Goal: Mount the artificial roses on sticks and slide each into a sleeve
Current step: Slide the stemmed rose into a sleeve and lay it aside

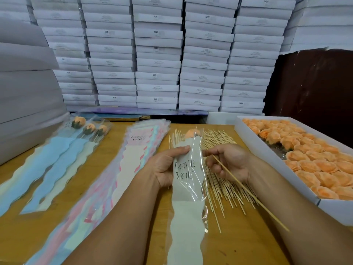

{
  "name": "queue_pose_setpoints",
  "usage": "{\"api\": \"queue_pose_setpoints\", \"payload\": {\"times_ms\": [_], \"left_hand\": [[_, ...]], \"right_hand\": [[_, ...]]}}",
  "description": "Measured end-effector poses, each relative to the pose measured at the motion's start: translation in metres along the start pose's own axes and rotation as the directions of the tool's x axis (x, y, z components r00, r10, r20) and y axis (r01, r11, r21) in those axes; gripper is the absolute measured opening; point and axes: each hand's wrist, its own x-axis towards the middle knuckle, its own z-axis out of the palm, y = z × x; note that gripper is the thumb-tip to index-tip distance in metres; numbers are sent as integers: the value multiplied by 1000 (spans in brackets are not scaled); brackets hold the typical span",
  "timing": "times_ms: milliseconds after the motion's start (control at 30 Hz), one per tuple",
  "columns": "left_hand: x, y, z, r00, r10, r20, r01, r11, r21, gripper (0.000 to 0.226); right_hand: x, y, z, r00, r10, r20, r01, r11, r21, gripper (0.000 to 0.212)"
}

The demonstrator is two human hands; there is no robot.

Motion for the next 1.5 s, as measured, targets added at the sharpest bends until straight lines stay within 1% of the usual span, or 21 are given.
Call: {"api": "queue_pose_setpoints", "payload": {"times_ms": [100, 200, 267, 333, 433, 500, 567, 600, 633, 667, 733, 767, 867, 1000, 1167, 1267, 1400, 1500], "left_hand": [[0, 0, -4, 999, -24, 34, 23, 1000, 17, 14], [-4, 2, -4, 993, -44, 113, 41, 999, 33, 14], [-7, 3, -4, 982, -42, 185, 37, 999, 31, 22], [-10, 3, -4, 958, -38, 285, 29, 999, 34, 29], [-14, 3, -3, 922, -31, 386, 15, 999, 45, 39], [-15, 2, -1, 904, -41, 426, 17, 998, 59, 49], [-16, 2, -2, 893, -55, 447, 27, 997, 69, 64], [-16, 2, -2, 889, -59, 454, 29, 997, 71, 67], [-17, 1, -1, 885, -58, 462, 28, 997, 70, 66], [-17, 1, 0, 882, -54, 469, 27, 998, 64, 60], [-18, 0, 1, 877, -42, 478, 18, 998, 55, 44], [-17, 0, 1, 879, -40, 475, 13, 998, 61, 41], [-14, 0, 0, 899, -69, 432, 37, 996, 81, 50], [-11, 0, -1, 917, -98, 386, 95, 995, 29, 56], [-8, 1, -1, 917, -136, 374, 143, 990, 9, 55], [-9, 2, 0, 920, -154, 359, 170, 985, -11, 52], [-8, 2, 0, 940, -157, 303, 171, 985, -22, 71], [-7, 2, 1, 948, -163, 273, 177, 984, -29, 68]], "right_hand": [[12, -15, -8, 998, -15, -62, 15, 1000, 1, 22], [29, -37, -16, 991, -33, -127, 39, 998, 44, 20], [40, -49, -21, 985, -21, -170, 35, 996, 81, 18], [53, -59, -23, 977, -10, -215, 31, 995, 93, 16], [71, -69, -21, 962, -22, -273, 47, 995, 85, 23], [80, -75, -20, 961, -22, -277, 50, 994, 95, 23], [87, -80, -19, 964, -17, -265, 48, 993, 112, 16], [89, -82, -19, 964, -13, -266, 46, 992, 116, 13], [91, -84, -19, 961, -10, -275, 43, 993, 114, 11], [93, -84, -20, 957, -7, -290, 40, 993, 108, 13], [98, -86, -20, 950, -4, -313, 38, 994, 103, 24], [100, -87, -20, 948, -4, -318, 39, 994, 105, 29], [106, -91, -21, 944, -3, -330, 37, 995, 97, 33], [113, -97, -20, 935, -20, -353, 34, 999, 34, 30], [121, -98, -18, 914, -52, -402, 24, 997, -74, 29], [123, -97, -20, 910, -58, -412, 36, 997, -61, 31], [121, -98, -22, 902, -77, -426, 55, 996, -64, 30], [120, -97, -22, 901, -92, -425, 63, 995, -82, 27]]}}
